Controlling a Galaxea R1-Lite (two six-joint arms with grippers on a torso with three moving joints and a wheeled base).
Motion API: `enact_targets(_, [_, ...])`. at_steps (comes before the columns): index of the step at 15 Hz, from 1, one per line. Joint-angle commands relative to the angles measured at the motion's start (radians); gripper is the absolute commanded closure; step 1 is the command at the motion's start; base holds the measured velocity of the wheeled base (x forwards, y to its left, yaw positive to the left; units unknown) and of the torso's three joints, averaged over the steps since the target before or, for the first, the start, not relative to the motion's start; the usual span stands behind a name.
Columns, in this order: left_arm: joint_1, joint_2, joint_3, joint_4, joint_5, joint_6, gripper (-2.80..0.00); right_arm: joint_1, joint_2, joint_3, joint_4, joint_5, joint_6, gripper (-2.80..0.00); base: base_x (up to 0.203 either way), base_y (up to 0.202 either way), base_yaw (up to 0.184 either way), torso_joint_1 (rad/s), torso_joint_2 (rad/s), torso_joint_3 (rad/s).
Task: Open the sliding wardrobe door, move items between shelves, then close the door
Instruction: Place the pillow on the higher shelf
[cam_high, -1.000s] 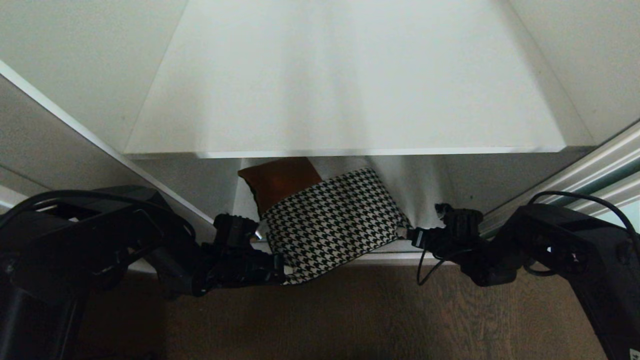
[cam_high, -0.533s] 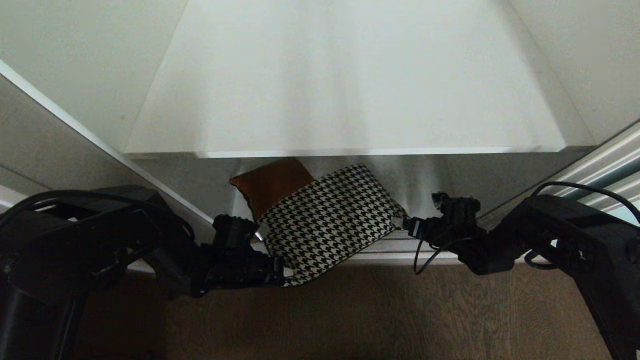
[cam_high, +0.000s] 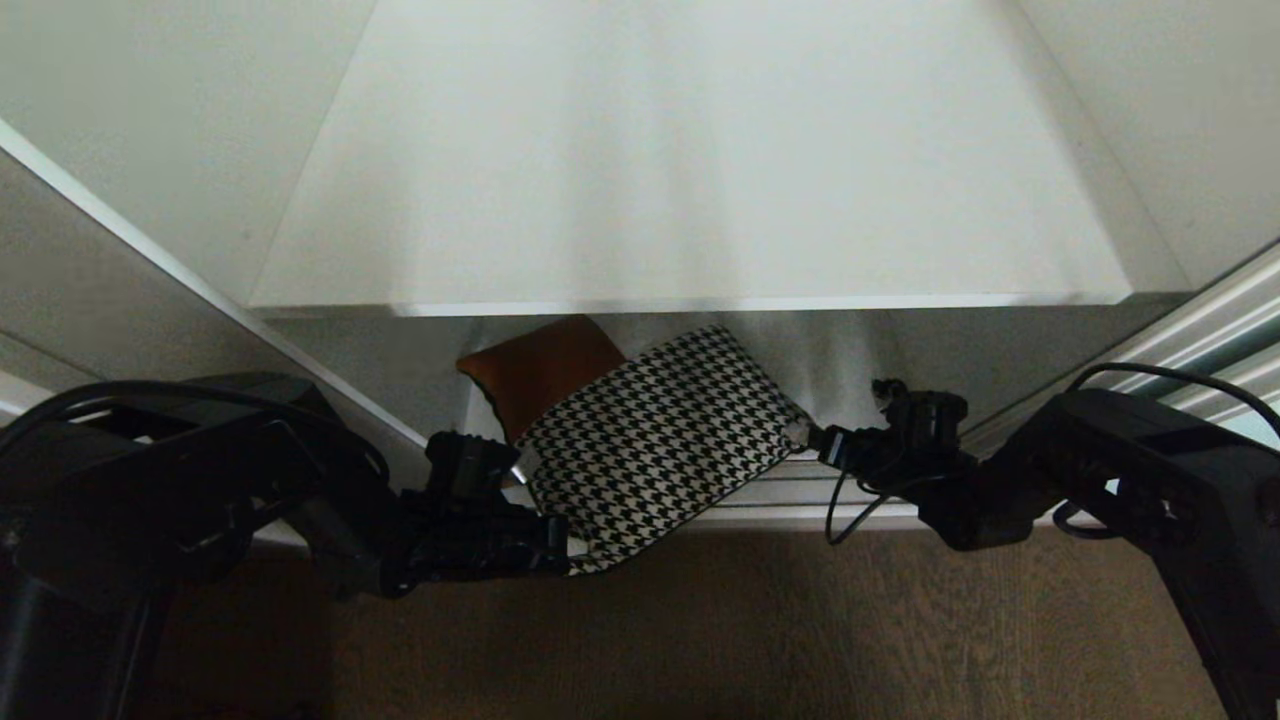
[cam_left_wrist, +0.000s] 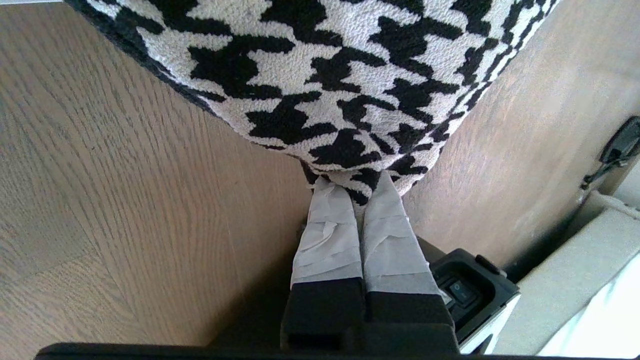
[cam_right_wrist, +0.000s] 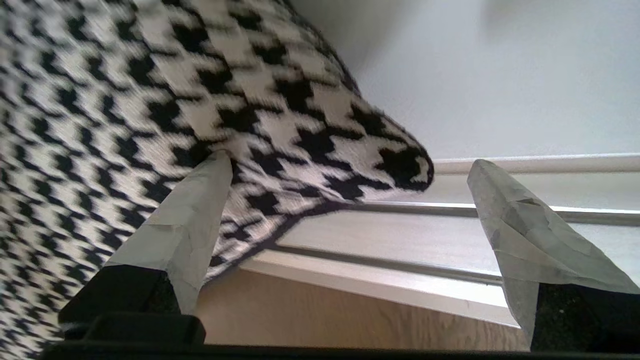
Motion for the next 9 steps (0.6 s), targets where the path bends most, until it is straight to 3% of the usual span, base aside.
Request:
enact_targets(1, [0.000, 0.007, -0.007, -0.002, -0.002, -0.002, 0.00, -0.011, -0.022, 0.039, -0.035, 0.005, 0.007, -2.80, 0.000, 0.000, 0.000, 0.000, 0.00, 0.000])
enact_targets(5, [0.000, 0.010, -0.011, -0.002, -0.002, -0.005, 0.00, -0.032, -0.063, 0.154, -0.085, 0.068, 0.047, -2.80, 0.000, 0.000, 0.000, 0.000, 0.00, 0.000])
enact_targets(9, [0.000, 0.008, -0.012, -0.003, -0.004, -0.005, 0.00, -0.031, 0.002, 0.054, -0.070, 0.080, 0.057, -2.80, 0.000, 0.000, 0.000, 0.000, 0.00, 0.000])
